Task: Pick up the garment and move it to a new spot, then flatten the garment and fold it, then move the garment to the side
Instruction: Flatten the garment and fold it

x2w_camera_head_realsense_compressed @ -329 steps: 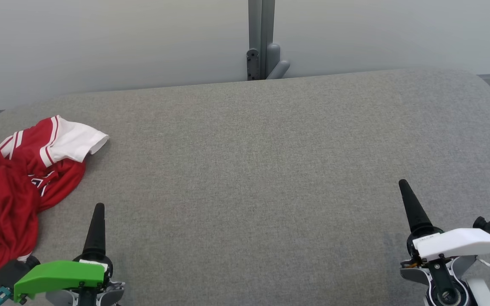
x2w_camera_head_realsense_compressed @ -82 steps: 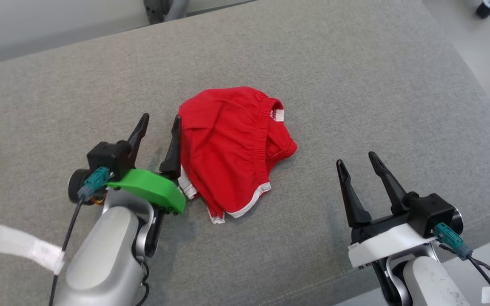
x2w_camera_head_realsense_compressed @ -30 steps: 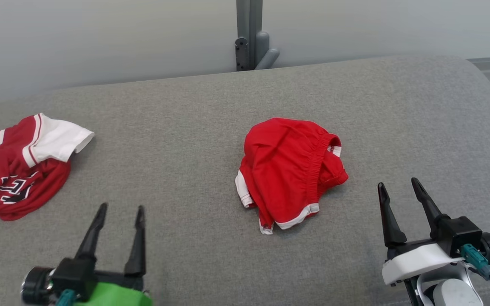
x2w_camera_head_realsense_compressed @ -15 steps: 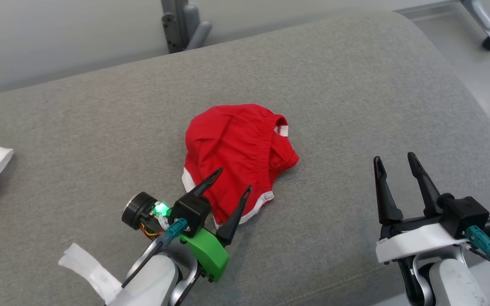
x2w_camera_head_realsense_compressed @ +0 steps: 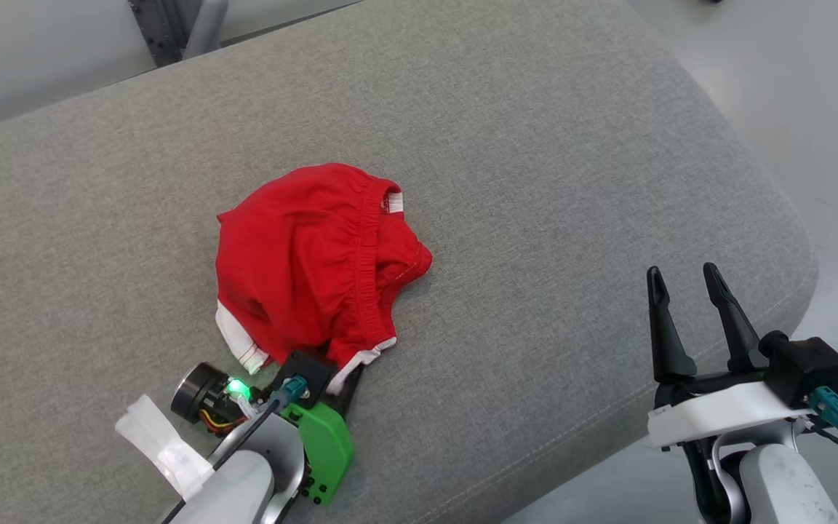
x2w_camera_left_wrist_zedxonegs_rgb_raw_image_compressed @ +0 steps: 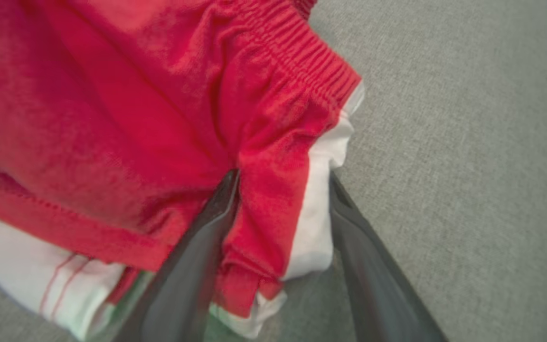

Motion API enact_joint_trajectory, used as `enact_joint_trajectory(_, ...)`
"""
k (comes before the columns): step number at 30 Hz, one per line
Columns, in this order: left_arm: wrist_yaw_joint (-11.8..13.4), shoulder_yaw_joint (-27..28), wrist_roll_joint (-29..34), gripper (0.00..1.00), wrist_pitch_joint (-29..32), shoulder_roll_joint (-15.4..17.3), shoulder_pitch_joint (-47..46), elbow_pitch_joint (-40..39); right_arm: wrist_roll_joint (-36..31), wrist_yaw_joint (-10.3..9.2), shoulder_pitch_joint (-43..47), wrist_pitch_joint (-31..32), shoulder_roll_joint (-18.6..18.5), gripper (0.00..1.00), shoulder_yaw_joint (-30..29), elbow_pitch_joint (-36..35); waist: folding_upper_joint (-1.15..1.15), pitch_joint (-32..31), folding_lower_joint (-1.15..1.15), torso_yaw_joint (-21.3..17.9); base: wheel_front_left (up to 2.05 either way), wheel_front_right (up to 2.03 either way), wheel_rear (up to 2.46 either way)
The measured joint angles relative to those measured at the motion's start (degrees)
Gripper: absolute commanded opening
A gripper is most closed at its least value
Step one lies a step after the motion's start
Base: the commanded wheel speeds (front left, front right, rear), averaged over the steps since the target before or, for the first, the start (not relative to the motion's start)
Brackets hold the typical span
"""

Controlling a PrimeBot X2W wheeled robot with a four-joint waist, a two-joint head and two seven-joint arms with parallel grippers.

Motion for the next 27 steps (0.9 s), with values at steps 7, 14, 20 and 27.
enact_joint_trajectory(7, -1.05, 1.55, -8.32, 0.0, -0.29, -4.99, -0.66, -6.68, -0.24, 0.0, -0.28, 0.0, 0.02, 1.0, -0.27, 0.21, 0.0, 0.1, 0.0, 1.15, 0.0, 0.0, 0.0)
enact_joint_trajectory(14, -0.67, 6.05, -23.71, 0.0, -0.79, -9.42, -2.97, -19.82, -0.38, 0.0, -0.36, 0.0, 0.03, 1.0, 0.97, 0.85, 0.0, -1.59, 0.0, 2.89, 0.0, 0.0, 0.0)
enact_joint_trajectory(20, 10.96, 7.55, -44.45, 0.0, -9.45, -9.8, -9.81, -30.44, -0.21, 0.0, -0.59, 0.0, 0.04, 1.0, 1.97, 2.21, 0.0, -3.73, 0.0, 3.25, 0.0, 0.0, 0.0)
enact_joint_trajectory(27, 18.37, 6.2, -46.8, 0.0, -16.69, -9.83, -14.43, -25.47, 0.0, 0.0, -0.59, 0.0, 0.04, 1.0, 2.37, 2.89, 0.0, -5.08, 0.0, 3.12, 0.0, 0.0, 0.0)
